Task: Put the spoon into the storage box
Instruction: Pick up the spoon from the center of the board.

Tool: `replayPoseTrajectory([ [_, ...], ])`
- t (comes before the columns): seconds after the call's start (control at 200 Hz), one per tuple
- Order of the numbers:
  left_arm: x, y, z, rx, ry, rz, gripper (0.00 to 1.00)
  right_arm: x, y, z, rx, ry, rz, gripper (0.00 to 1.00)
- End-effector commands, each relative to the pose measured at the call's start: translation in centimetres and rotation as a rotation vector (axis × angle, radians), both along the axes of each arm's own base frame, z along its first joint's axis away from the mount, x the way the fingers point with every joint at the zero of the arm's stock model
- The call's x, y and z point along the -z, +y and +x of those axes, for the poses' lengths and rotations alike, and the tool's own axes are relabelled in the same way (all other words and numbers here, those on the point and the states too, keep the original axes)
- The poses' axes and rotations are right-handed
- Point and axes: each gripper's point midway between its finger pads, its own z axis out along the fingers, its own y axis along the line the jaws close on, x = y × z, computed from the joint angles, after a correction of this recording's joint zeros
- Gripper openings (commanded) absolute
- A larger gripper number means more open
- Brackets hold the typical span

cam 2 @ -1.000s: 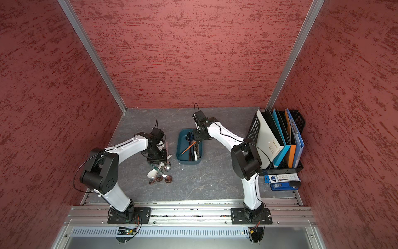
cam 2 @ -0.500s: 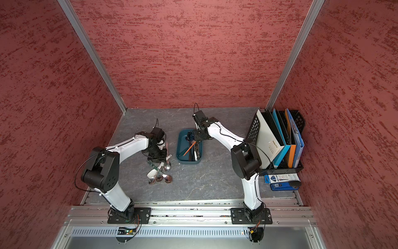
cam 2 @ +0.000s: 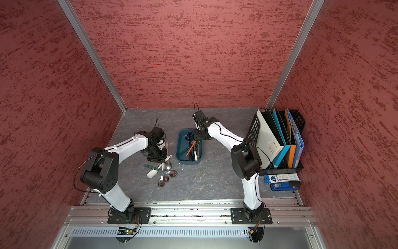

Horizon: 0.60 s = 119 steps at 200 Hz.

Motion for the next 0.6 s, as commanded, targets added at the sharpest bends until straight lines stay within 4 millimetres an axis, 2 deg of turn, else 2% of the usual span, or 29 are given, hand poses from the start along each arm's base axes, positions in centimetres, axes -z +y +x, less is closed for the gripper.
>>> replayPoseTrajectory([
  [0.0,-3.1,-0.5,0.2,0.013,-0.046,-0.053,0.05,-1.5,0.8,-0.1,-0.046,-0.025,0.053,0.37],
  [0.165,-5.5,-0.4,0.6,-0.045,-0.074,-0.124,0.02,-2.0,1.5,-0.4,-0.079,-0.017,0.095,0.37],
  [0.316,-7.9,0.0,2.6,-0.167,-0.13,-0.202,0.02,-3.2,2.2,-0.4,-0.083,-0.018,0.176,0.37],
  [0.446,-10.4,-0.5,7.3,-0.333,-0.25,-0.309,0.02,-5.7,2.6,0.2,-0.021,-0.012,0.362,0.37],
  [0.591,-13.1,-1.7,13.7,-0.51,-0.419,-0.45,0.02,-8.9,1.6,1.5,0.151,0.024,0.597,0.38],
])
